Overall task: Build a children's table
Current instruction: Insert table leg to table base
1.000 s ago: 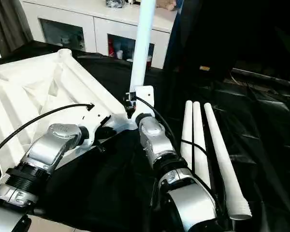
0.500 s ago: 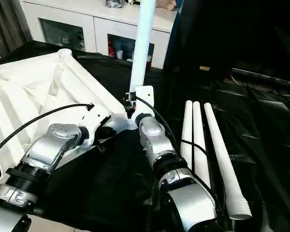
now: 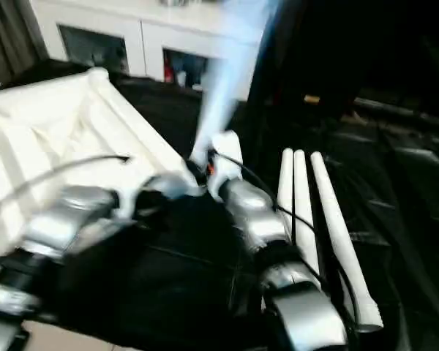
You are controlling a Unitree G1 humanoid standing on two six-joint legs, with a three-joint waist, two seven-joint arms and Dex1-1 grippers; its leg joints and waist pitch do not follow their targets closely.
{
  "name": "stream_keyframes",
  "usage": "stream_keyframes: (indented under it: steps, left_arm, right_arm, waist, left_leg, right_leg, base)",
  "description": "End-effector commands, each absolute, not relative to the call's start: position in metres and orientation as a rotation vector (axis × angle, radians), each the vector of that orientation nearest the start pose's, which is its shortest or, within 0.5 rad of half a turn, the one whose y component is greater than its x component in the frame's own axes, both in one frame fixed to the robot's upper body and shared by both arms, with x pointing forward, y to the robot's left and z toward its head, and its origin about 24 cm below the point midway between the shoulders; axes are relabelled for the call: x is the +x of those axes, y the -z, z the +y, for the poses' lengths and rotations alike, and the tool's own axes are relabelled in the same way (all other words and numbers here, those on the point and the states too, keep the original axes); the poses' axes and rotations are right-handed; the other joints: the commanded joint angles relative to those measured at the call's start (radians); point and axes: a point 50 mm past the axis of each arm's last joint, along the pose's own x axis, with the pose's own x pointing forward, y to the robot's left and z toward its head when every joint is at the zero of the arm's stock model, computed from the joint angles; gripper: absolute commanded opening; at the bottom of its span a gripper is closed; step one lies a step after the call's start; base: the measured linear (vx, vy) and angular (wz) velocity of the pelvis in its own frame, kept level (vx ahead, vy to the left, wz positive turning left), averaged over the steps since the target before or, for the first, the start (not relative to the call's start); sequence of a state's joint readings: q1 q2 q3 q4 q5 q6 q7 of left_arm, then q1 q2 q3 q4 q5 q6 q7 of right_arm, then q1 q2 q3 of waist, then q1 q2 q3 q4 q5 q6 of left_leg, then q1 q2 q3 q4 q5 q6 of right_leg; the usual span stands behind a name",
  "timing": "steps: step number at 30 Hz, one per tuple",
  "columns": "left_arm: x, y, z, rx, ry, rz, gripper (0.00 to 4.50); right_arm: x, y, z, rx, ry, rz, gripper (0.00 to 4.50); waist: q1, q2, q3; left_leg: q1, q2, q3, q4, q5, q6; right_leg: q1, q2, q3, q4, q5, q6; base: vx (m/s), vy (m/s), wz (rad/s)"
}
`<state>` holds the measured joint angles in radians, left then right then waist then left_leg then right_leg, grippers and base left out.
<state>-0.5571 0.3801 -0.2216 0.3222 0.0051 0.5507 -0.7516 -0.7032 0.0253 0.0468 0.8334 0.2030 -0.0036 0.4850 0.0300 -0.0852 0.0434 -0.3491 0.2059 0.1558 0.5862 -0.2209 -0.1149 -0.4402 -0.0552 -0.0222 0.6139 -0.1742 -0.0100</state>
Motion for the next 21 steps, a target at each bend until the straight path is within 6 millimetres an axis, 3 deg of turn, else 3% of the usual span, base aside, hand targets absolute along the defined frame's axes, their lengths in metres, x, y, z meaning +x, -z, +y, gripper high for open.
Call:
stream_keyframes:
  steps: [1,3,7,15,16,17,19,21]
  left_arm:
    - [0.3298,-0.0747,0.1435,0.342,0.799,0.475,0.00]
    - [0.3296,-0.0745,0.1440,0.343,0.798,0.477,0.00]
    - [0.3291,-0.0750,0.1448,0.344,0.806,0.475,0.00]
    - [0.3283,-0.0753,0.1454,0.347,0.816,0.473,0.00]
    - [0.3281,-0.0752,0.1453,0.348,0.818,0.473,0.00]
    - [0.3280,-0.0752,0.1452,0.347,0.819,0.474,0.00]
    - [0.3278,-0.0751,0.1452,0.348,0.824,0.474,0.00]
    - [0.3276,-0.0748,0.1459,0.352,0.827,0.476,0.00]
  right_arm:
    - [0.3533,-0.0685,-0.0480,0.154,-0.748,0.127,2.93]
    - [0.3533,-0.0685,-0.0478,0.156,-0.752,0.128,3.27]
    - [0.3503,-0.0693,-0.0505,0.160,-0.790,0.135,3.54]
    - [0.3501,-0.0698,-0.0515,0.147,-0.790,0.134,4.17]
    - [0.3493,-0.0706,-0.0509,0.161,-0.803,0.132,4.17]
    - [0.3489,-0.0711,-0.0505,0.171,-0.811,0.131,3.76]
    - [0.3481,-0.0720,-0.0497,0.183,-0.824,0.125,3.86]
    - [0.3472,-0.0723,-0.0492,0.182,-0.832,0.123,3.57]
  waist:
    - [0.010,0.011,-0.065]
    - [0.011,0.011,-0.060]
    - [0.012,0.015,-0.055]
    - [0.013,0.015,-0.059]
    - [0.013,0.014,-0.059]
    - [0.013,0.014,-0.059]
    - [0.014,0.016,-0.060]
    - [0.014,0.016,-0.060]
  left_leg:
    - [-0.011,0.005,0.015,-0.062,0.038,0.061]
    - [-0.008,0.006,0.019,-0.062,0.021,0.079]
    - [-0.003,0.011,0.019,-0.067,-0.047,0.055]
    - [-0.003,0.009,0.019,-0.063,-0.001,0.053]
    - [-0.004,0.008,0.019,-0.062,-0.001,0.057]
    - [-0.003,0.009,0.019,-0.062,-0.001,0.059]
    - [-0.002,0.009,0.019,-0.062,0.004,0.060]
    - [-0.001,0.009,0.019,-0.062,0.004,0.061]
  right_leg:
    - [0.079,-0.055,0.032,-0.039,0.083,-0.237]
    - [0.079,-0.055,0.031,-0.041,0.082,-0.264]
    - [0.077,-0.058,0.031,-0.049,-0.025,-0.251]
    - [0.081,-0.057,0.031,-0.041,0.038,-0.259]
    - [0.082,-0.057,0.031,-0.041,0.042,-0.260]
    - [0.082,-0.057,0.031,-0.041,0.043,-0.261]
    - [0.081,-0.057,0.031,-0.040,0.054,-0.265]
    - [0.082,-0.057,0.031,-0.040,0.053,-0.267]
  base:
    - [0.000,0.000,0.00]
    - [0.000,0.000,0.00]
    - [0.000,0.000,0.00]
    - [0.000,0.000,0.00]
    - [0.000,0.000,0.00]
    - [0.000,0.000,0.00]
    - [0.000,0.000,0.00]
    - [0.000,0.000,0.00]
